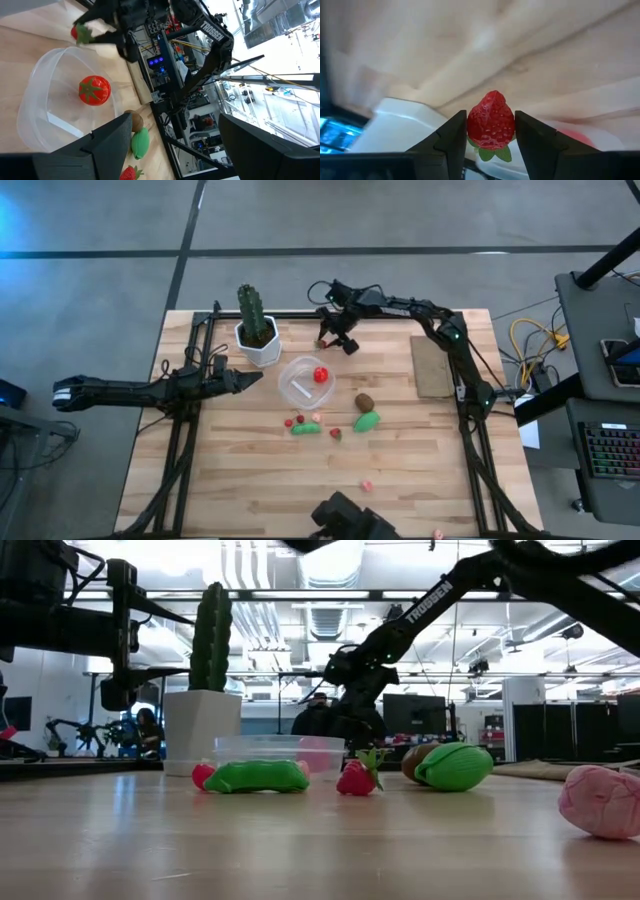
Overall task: Pick and placing Produce into tupperware
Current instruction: Put the top strawberry into the transparent bin
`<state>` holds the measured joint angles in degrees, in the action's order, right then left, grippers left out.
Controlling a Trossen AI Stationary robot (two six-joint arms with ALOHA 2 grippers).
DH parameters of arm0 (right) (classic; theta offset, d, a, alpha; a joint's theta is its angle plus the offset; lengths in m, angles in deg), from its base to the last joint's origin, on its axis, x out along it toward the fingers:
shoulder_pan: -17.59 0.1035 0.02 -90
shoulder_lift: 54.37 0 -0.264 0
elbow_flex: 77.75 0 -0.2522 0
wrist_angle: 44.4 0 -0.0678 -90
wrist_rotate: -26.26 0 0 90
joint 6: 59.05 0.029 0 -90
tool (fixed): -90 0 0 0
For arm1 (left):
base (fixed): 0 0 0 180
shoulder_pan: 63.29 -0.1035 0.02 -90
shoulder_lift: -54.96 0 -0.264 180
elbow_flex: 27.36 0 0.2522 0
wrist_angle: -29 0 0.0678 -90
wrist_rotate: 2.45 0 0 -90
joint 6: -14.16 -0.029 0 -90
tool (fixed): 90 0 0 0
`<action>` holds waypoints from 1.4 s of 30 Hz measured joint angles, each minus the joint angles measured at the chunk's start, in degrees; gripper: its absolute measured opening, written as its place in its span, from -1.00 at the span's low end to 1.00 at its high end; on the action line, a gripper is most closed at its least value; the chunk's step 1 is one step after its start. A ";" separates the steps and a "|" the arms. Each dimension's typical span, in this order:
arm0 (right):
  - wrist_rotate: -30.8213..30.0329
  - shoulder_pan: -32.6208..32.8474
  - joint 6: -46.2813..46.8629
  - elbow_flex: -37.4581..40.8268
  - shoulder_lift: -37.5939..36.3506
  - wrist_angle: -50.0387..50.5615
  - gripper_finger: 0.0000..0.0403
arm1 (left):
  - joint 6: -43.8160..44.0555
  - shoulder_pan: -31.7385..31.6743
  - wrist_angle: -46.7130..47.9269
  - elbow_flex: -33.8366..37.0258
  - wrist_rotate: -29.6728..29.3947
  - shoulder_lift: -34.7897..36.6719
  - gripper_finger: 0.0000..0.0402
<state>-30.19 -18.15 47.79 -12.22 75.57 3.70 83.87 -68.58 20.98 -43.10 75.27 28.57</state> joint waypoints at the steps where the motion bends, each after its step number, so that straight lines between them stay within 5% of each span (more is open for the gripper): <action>1: -0.60 -0.28 -0.02 0.00 -0.45 0.00 -0.25 | 0.00 0.00 0.00 0.00 0.00 0.00 0.41; 17: 0.42 5.84 -8.18 -0.02 -8.12 -3.87 -0.25 | -0.04 0.02 -0.17 0.00 -0.76 0.00 0.41; 27: -4.50 11.40 -12.34 -0.02 -7.25 -3.33 -0.25 | 0.04 0.00 -0.17 0.00 -1.13 -0.14 0.41; 35: -16.80 13.50 -23.81 0.00 -7.11 -3.04 -0.24 | 0.07 0.00 -0.20 0.00 -1.09 -0.13 0.41; 42: -15.51 13.98 -26.32 -0.01 -7.15 1.86 -0.25 | 0.19 0.02 -0.20 0.00 -1.09 -0.11 0.41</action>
<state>-45.71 -4.16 21.47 -12.23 68.42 5.56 84.06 -68.57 20.78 -43.10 74.18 28.46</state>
